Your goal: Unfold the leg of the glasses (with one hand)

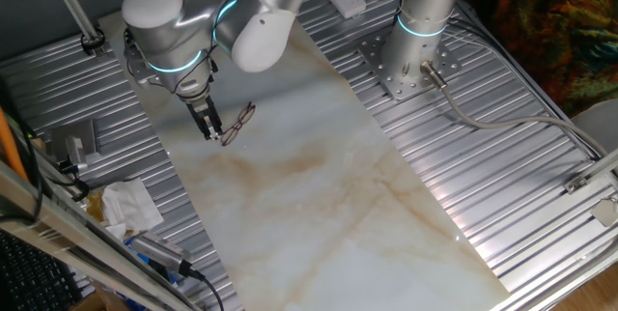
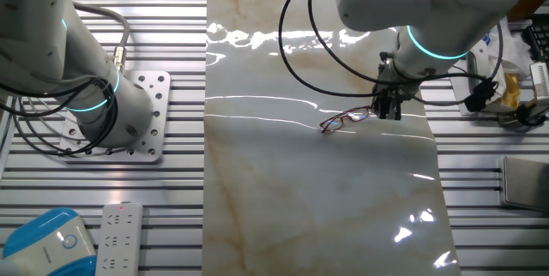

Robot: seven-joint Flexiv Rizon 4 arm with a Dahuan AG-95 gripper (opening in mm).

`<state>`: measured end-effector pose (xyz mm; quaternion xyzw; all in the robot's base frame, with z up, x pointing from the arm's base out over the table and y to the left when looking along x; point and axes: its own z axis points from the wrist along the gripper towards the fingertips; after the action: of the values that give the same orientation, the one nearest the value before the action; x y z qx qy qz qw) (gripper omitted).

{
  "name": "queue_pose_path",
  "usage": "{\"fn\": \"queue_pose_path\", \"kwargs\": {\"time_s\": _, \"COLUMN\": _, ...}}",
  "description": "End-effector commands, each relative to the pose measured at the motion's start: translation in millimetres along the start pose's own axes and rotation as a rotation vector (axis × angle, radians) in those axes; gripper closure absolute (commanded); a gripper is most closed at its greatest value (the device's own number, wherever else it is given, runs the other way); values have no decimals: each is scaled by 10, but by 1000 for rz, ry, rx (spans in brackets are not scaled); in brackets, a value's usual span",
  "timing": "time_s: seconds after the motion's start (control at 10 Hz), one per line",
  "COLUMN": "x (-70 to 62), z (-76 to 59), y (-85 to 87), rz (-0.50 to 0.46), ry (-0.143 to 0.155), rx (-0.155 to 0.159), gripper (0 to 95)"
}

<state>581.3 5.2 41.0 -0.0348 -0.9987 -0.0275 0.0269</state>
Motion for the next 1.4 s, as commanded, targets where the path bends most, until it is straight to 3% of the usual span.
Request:
{"fn": "queue_pose_path", "kwargs": {"time_s": 0.1, "x": 8, "z": -38, "y": 24, "rz": 3, "ry": 1, "rx": -3, "gripper": 950}}
{"fn": "queue_pose_path", "kwargs": {"time_s": 0.8, "x": 68, "z": -200, "y": 74, "rz": 9, "ry": -7, "rx": -32, "gripper": 950}}
{"fn": "queue_pose_path", "kwargs": {"time_s": 1.1, "x": 117, "z": -380, "y": 59, "rz": 16, "ry": -8, "rx": -60, "gripper": 950}}
{"fn": "queue_pose_path", "kwargs": {"time_s": 1.4, "x": 162, "z": -444, "y": 89, "rz": 30, "ry": -22, "rx": -93, "gripper": 950}}
